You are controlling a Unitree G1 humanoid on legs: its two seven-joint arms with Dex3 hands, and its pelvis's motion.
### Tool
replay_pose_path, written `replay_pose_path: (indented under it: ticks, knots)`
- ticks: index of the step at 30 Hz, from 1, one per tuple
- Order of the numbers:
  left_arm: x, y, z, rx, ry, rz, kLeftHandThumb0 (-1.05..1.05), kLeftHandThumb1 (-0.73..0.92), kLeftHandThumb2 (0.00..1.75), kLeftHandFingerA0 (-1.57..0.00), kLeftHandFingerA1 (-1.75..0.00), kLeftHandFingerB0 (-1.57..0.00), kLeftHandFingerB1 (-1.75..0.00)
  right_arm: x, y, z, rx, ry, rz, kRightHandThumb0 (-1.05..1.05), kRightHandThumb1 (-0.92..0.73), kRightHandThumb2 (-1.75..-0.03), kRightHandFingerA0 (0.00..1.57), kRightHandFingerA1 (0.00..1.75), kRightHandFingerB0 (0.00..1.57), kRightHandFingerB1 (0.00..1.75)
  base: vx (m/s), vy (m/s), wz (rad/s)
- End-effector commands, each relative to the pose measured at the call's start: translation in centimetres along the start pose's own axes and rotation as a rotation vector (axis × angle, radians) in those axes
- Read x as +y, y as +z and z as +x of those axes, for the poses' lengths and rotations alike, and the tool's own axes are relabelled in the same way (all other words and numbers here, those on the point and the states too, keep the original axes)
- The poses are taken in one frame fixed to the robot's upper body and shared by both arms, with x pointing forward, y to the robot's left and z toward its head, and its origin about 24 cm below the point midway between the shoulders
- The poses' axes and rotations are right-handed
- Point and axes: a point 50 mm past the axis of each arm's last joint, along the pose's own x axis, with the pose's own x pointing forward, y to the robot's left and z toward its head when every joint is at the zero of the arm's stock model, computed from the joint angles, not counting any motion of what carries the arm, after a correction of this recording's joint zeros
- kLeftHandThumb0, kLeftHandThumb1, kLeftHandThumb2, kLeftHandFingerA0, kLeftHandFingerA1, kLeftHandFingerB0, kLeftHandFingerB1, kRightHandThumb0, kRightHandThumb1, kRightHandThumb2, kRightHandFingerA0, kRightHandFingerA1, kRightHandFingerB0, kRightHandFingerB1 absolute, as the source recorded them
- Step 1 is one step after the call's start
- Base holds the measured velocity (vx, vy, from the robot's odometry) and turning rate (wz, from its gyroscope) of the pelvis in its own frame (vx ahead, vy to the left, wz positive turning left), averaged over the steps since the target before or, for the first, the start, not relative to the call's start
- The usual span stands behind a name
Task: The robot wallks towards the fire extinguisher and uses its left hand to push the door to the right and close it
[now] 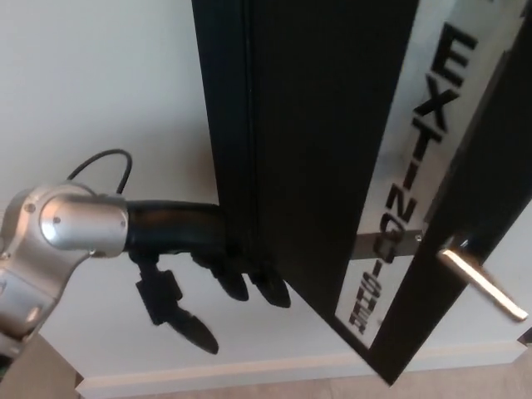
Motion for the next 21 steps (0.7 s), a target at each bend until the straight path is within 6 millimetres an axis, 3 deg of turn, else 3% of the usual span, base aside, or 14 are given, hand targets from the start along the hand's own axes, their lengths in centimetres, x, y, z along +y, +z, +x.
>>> replay_pose_path:
  ticks: [1,2,3,5,9,10,11,12,15,16,17,18,21]
  knots:
    - [2.2,1.4,0.6,-0.105,0.090,-0.049,-0.53,0.37,0.78,-0.56,-0.64,-0.50,-0.57,-0.5,-0.1,-0.1,0.003,-0.001,-0.007,-0.54,-0.49,-0.56,0.28,0.44,0.32,0.32,0.00,0.000,0.00]
    - [2.8,1.7,1.0,-0.150,0.135,-0.061,-0.53,0.37,0.78,-0.56,-0.64,-0.50,-0.57,-0.7,-0.1,-0.1,0.006,-0.003,-0.013,-0.54,-0.49,-0.56,0.28,0.44,0.32,0.32,0.00,0.000,0.00]
    - [3.5,2.1,1.2,-0.188,0.170,-0.097,-0.41,0.53,0.55,-0.53,-0.57,-0.47,-0.47,-0.8,0.1,0.0,0.001,-0.009,-0.028,-0.54,-0.50,-0.55,0.30,0.45,0.32,0.31,0.00,0.000,0.00]
    - [4.8,3.2,1.6,-0.260,0.239,-0.187,-0.29,0.58,0.57,-0.53,-0.58,-0.46,-0.45,-1.0,0.4,0.0,-0.014,-0.018,-0.043,-0.56,-0.47,-0.55,0.30,0.50,0.31,0.34,0.00,0.000,0.00]
    - [5.4,4.1,2.0,-0.301,0.287,-0.252,-0.29,0.58,0.57,-0.53,-0.58,-0.46,-0.45,-1.1,0.5,-0.1,-0.026,-0.020,-0.036,-0.56,-0.47,-0.55,0.30,0.50,0.31,0.34,0.00,0.000,0.00]
    - [5.5,5.8,2.9,-0.369,0.322,-0.320,-0.27,0.63,0.58,-0.52,-0.54,-0.43,-0.39,-0.9,0.5,-0.1,-0.025,-0.009,-0.034,-0.55,-0.48,-0.55,0.26,0.47,0.31,0.33,0.00,0.000,0.00]
    - [5.4,7.9,3.9,-0.446,0.354,-0.410,-0.27,0.63,0.58,-0.52,-0.54,-0.43,-0.39,-0.7,0.7,0.0,-0.024,0.003,-0.032,-0.55,-0.48,-0.55,0.26,0.47,0.31,0.33,0.00,0.000,0.00]
    - [5.2,8.6,4.4,-0.460,0.361,-0.448,-0.25,0.61,0.57,-0.55,-0.53,-0.43,-0.38,-0.7,0.6,0.0,-0.021,0.004,-0.038,-0.56,-0.47,-0.55,0.27,0.45,0.32,0.33,0.00,0.000,0.00]
    - [4.9,8.9,4.7,-0.457,0.367,-0.484,-0.25,0.61,0.57,-0.55,-0.53,-0.43,-0.38,-0.7,0.5,0.0,-0.017,0.002,-0.046,-0.56,-0.47,-0.55,0.27,0.45,0.32,0.33,0.00,0.000,0.00]
    - [4.9,9.8,6.1,-0.517,0.412,-0.548,-0.48,0.57,0.57,-0.44,-0.54,-0.22,-0.38,-0.5,0.9,0.1,-0.038,-0.014,-0.059,-0.55,-0.49,-0.55,0.39,0.45,0.37,0.33,0.00,0.000,0.00]
    - [4.7,11.1,7.7,-0.584,0.464,-0.637,-0.48,0.57,0.57,-0.44,-0.54,-0.22,-0.38,-0.2,1.3,0.1,-0.065,-0.033,-0.075,-0.55,-0.49,-0.55,0.39,0.45,0.37,0.33,0.00,0.000,0.00]
    - [4.6,11.6,8.2,-0.605,0.480,-0.674,-0.55,0.43,0.80,-0.39,-0.62,-0.16,-0.48,-0.2,1.5,0.2,-0.070,-0.037,-0.073,-0.55,-0.48,-0.56,0.40,0.44,0.38,0.33,0.00,0.000,0.00]
    - [4.6,11.9,8.5,-0.616,0.493,-0.706,-0.55,0.43,0.80,-0.39,-0.62,-0.16,-0.48,-0.1,1.6,0.3,-0.071,-0.037,-0.067,-0.55,-0.48,-0.56,0.40,0.44,0.38,0.33,0.00,0.000,0.00]
